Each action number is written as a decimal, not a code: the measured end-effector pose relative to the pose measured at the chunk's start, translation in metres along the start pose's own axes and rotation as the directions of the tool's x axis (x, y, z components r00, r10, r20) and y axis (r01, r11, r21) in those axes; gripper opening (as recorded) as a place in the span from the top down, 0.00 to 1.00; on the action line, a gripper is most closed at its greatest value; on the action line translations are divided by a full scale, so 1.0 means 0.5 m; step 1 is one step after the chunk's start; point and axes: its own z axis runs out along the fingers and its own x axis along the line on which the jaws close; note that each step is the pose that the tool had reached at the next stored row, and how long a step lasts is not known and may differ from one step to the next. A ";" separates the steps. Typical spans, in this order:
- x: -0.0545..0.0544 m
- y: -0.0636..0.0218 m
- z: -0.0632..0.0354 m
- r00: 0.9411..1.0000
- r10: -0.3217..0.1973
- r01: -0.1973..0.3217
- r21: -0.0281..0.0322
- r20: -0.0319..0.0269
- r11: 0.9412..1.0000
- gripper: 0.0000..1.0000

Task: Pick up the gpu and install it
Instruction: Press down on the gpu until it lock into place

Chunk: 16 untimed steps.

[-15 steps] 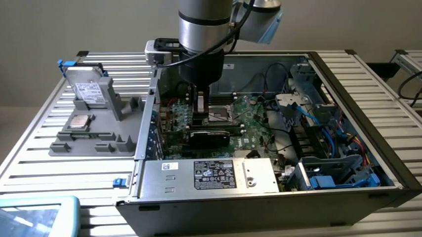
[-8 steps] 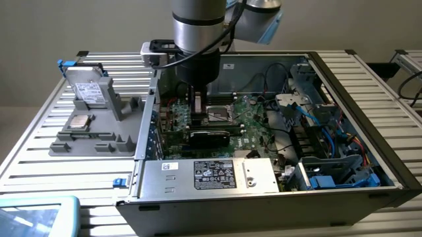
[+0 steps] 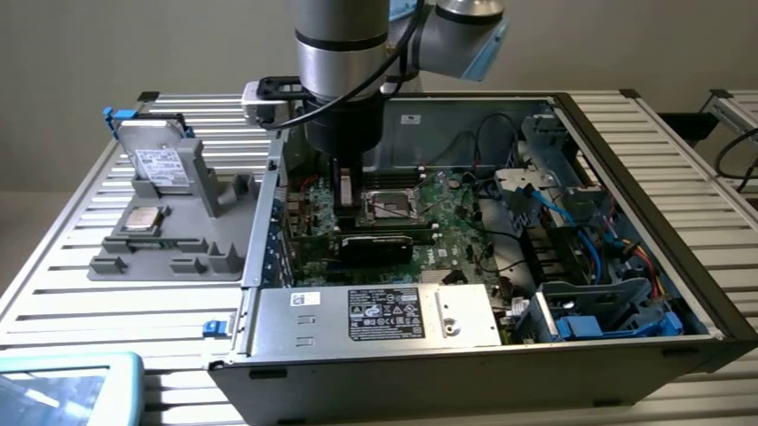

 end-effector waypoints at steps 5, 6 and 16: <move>-0.009 0.001 0.017 1.000 0.000 0.000 0.002 0.000 1.000 0.89; -0.013 0.003 0.019 1.000 0.000 0.000 0.003 0.000 1.000 0.89; -0.020 0.020 0.041 1.000 0.001 -0.001 0.011 -0.011 1.000 0.89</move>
